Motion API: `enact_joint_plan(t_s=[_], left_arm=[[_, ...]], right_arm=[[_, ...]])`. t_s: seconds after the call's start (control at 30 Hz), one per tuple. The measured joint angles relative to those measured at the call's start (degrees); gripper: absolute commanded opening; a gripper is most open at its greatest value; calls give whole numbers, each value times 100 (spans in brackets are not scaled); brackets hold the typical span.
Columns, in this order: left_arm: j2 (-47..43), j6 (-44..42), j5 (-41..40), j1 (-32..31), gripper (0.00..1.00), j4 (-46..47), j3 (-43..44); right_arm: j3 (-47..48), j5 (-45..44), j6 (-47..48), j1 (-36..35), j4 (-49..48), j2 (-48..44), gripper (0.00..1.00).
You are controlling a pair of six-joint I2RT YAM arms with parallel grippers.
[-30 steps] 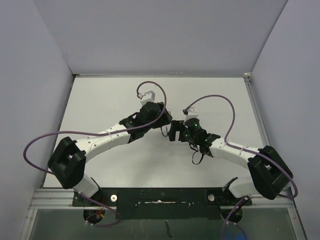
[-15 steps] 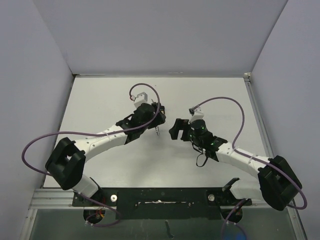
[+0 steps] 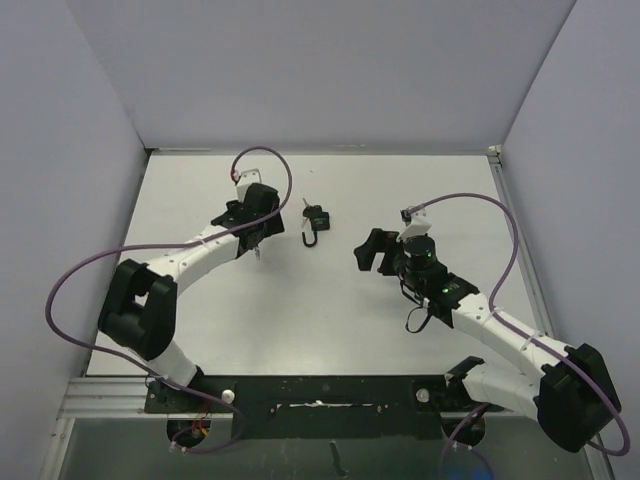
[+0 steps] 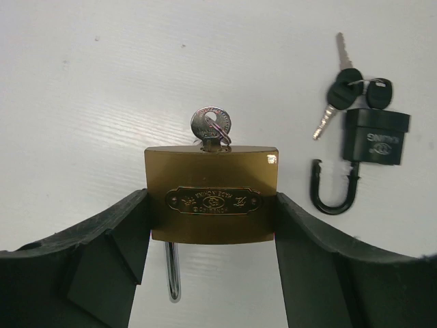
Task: Unlock with the key
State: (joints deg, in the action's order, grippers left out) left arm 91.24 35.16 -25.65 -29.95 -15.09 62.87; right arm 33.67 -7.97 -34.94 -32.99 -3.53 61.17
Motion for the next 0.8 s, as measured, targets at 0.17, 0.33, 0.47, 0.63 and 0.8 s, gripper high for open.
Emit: enact_joint_plan(t_s=[0.17,0.33,0.47,0.63,0.8], left_arm=[[640,-590,-227,166,0,-149,319],[1217,-984,-372,175,0,-293,566],[1482,-1172,-354,238,0,-214,629],[1624,-1331,-146,374,0,72,632],[1853,-1392,120,468,0,385,717]], right_arm=[[-52,120,2,17,22,24,98],[-83,229,0,46,20,50,98],[-92,299,0,90,17,55,98],[-92,352,0,157,17,55,98],[-94,415,0,221,13,57,98]])
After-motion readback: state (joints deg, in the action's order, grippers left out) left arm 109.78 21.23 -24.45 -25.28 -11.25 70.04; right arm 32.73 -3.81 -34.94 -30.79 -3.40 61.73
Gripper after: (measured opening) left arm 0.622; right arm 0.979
